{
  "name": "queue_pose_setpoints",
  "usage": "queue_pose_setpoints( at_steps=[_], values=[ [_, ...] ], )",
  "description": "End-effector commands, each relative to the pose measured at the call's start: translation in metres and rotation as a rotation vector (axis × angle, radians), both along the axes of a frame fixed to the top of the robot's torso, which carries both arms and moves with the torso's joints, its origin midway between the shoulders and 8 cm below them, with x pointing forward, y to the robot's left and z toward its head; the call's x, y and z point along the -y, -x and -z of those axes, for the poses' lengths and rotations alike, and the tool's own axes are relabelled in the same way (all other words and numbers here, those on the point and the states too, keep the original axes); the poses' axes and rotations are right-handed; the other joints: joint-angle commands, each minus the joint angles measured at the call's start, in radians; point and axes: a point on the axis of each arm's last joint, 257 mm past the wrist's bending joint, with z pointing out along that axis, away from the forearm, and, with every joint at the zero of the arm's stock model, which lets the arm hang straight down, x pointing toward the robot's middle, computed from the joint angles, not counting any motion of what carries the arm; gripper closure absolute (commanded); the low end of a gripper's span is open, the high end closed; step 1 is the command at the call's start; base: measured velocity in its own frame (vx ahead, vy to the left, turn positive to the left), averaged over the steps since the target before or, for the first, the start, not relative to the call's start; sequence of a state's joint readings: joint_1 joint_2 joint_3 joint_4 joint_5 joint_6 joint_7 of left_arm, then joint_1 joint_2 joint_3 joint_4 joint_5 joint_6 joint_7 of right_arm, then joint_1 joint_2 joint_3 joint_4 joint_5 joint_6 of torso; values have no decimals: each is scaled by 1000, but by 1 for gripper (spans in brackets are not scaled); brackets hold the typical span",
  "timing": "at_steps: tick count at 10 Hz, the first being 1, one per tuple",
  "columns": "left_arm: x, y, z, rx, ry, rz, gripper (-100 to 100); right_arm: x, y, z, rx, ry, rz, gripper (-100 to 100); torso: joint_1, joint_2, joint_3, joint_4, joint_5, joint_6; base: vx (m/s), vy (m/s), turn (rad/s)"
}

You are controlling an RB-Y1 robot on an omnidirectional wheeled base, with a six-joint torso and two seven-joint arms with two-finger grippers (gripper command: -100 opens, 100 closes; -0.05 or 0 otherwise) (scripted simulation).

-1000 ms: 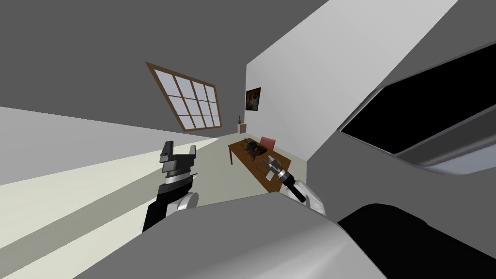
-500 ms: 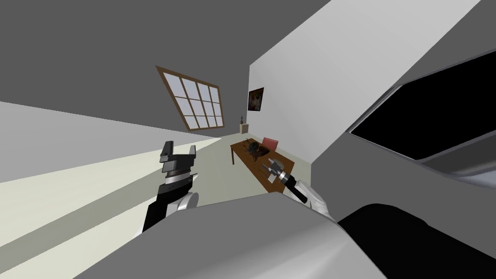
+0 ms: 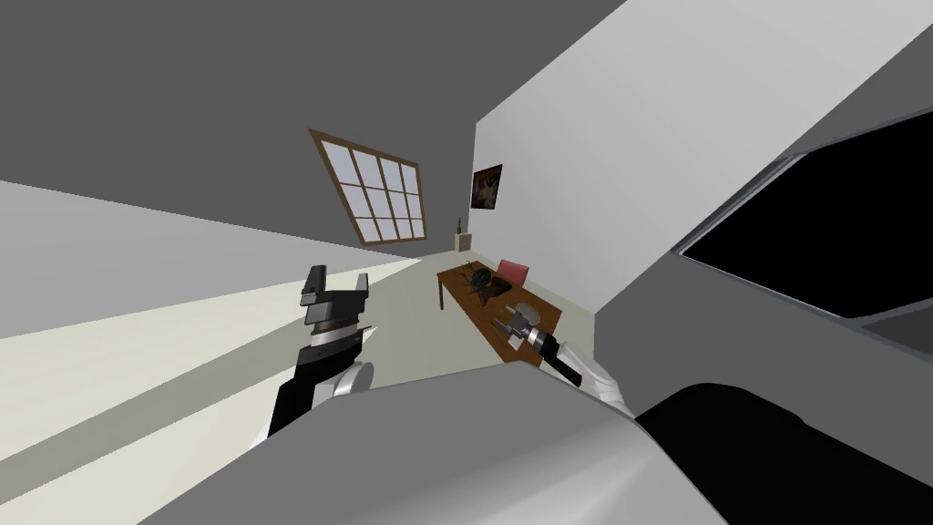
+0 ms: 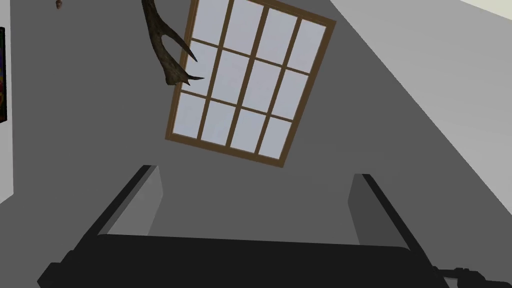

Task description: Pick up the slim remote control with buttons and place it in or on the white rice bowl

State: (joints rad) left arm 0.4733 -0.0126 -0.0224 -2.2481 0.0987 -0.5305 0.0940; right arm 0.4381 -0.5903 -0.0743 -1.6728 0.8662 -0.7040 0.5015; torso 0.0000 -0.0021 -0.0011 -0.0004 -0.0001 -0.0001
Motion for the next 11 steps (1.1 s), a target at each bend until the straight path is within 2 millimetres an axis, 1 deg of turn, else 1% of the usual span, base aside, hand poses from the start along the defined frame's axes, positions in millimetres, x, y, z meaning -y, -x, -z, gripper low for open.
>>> queue_pose_setpoints(
  at_steps=[1,2,3,4,5,6,7,9,10,11],
  values=[
    [0,0,0,0,0,0,0,9,5,15,-20,80,-17,-100,0,0,0,0,0,0,27,2,89],
    [0,0,0,0,0,0,0,22,14,35,-46,160,-35,-100,0,0,0,0,0,0,41,4,144],
    [0,0,0,0,0,0,0,24,16,42,-56,190,-43,-100,0,-1,0,0,0,0,38,-2,74],
    [0,0,0,0,0,0,0,24,17,43,-57,198,-46,-100,0,-1,-1,0,0,0,14,-1,-9],
    [0,0,0,0,0,0,0,39,28,65,-90,283,-67,-100,0,0,0,0,0,1,23,-1,139],
    [0,0,0,0,0,0,0,40,30,70,-97,308,-76,-100,0,0,0,0,0,0,24,-4,90],
    [0,0,0,0,0,0,0,56,42,89,-133,380,-96,-100,0,0,0,0,0,1,30,0,139],
    [0,0,0,0,0,0,0,58,46,97,-143,422,-115,-100,0,0,0,0,0,1,25,-3,33],
    [0,0,0,0,0,0,0,75,61,116,-182,495,-140,-100,0,0,0,0,0,1,27,2,121],
    [0,0,0,0,0,0,0,77,64,121,-189,524,-154,-100,0,0,0,0,0,0,30,-4,82]
  ],
)
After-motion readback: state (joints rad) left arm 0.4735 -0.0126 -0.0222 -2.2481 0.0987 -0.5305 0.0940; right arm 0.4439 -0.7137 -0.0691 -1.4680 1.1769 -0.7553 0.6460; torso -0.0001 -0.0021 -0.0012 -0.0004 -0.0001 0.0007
